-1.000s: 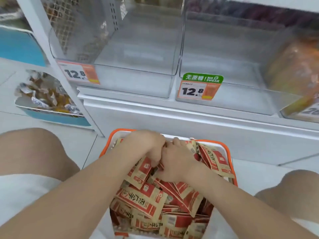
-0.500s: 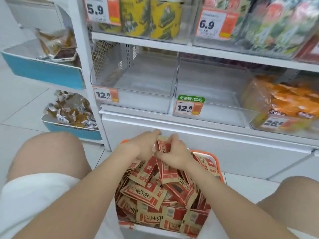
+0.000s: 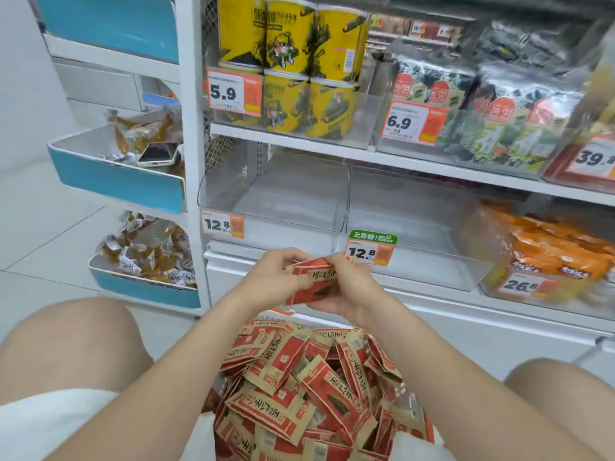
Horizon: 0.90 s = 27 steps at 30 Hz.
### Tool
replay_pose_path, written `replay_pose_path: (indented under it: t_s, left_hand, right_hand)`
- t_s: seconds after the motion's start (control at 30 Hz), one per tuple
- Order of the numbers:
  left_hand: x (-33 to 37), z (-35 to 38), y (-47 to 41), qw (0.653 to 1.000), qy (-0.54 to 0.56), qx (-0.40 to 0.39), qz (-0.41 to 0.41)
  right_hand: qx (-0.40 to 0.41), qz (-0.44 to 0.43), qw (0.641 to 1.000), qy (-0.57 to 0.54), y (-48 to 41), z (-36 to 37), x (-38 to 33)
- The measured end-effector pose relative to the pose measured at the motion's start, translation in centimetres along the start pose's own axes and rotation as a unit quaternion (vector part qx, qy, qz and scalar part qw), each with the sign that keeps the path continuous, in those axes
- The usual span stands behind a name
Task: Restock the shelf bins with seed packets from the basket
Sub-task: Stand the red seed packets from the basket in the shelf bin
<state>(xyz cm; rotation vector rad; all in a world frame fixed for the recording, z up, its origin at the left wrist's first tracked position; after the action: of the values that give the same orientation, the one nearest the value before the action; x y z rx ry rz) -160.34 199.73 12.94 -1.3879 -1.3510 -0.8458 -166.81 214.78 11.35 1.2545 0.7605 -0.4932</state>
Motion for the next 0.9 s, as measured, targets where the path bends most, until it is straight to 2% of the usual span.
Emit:
replay_pose_path:
  t_s: [0.07, 0.1, 0.13, 0.2, 0.27, 0.33, 0.4, 0.43, 0.47, 0.53, 0.63, 0.73, 0.8, 0.9]
  left_hand:
    - [-0.6, -1.3, -0.5, 0.998, -0.018, 0.065, -0.002]
    - [-0.9, -2.0, -0.8, 0.996, -0.022, 0.083, 0.003]
    - [-1.0, -2.5, -1.2, 0.996, -0.021, 0.090, 0.011]
    - [-0.8, -3.6, -1.9, 0.995, -0.029, 0.085, 0.033]
    - [-0.3, -4.5, -2.8, 0.995, -0.056, 0.074, 0.036]
    - [0.2, -5.3, -3.8, 0.996, -0.068, 0.059, 0.019]
    - [0.9, -6.2, -4.9, 0.997, -0.068, 0.041, 0.006]
    - [1.3, -6.7, -5.6, 0.997, -0.074, 0.031, 0.006]
    - [1.8, -7.2, -6.3, 0.996, -0.088, 0.018, 0.010]
    - [2.7, -8.3, -7.6, 0.993, -0.118, -0.010, 0.011]
    - [3.9, -9.9, -9.5, 0.986, -0.155, -0.067, -0.002]
    - [4.2, -11.3, -10.8, 0.984, -0.147, -0.102, -0.022]
    - [3.8, -12.2, -11.3, 0.990, -0.123, -0.075, -0.016]
    - [2.3, -13.1, -11.6, 0.999, -0.018, 0.049, -0.011]
  right_hand:
    - [-0.002, 0.025, 0.997, 0.077, 0.6, 0.7, -1.2]
    - [0.023, 0.027, 0.986, 0.164, 1.0, 0.8, -1.9]
    - [0.057, 0.018, 0.958, 0.281, 1.5, 0.8, -2.7]
    - [0.120, -0.045, 0.863, 0.489, 2.4, 1.4, -4.6]
    - [0.163, -0.121, 0.792, 0.576, 2.9, 2.4, -6.4]
    - [0.173, -0.190, 0.726, 0.637, 3.2, 3.9, -7.9]
    - [0.155, -0.250, 0.665, 0.686, 3.2, 5.5, -9.3]
    - [0.136, -0.264, 0.649, 0.700, 3.2, 6.1, -9.8]
    - [0.116, -0.266, 0.645, 0.707, 3.1, 6.4, -10.1]
    - [0.084, -0.263, 0.669, 0.690, 2.0, 6.8, -10.6]
    - [0.058, -0.281, 0.732, 0.618, -0.2, 7.2, -11.3]
    - [0.011, -0.283, 0.792, 0.541, -1.9, 7.8, -12.1]
    - [0.021, -0.300, 0.831, 0.469, -3.0, 8.1, -12.5]
    - [0.036, -0.296, 0.891, 0.342, -4.0, 9.0, -12.7]
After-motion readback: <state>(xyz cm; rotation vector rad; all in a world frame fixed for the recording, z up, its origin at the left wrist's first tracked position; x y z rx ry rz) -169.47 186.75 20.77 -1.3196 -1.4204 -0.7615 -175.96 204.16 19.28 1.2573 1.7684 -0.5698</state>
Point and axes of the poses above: each hand's wrist, its own y-axis away from the middle knuckle, its own z-axis out of the palm, x = y × z, the point moved 3 cm from there along -y, towards the middle knuckle, and after that the axes turned 14 degrees about z, right-handed, at the moved point
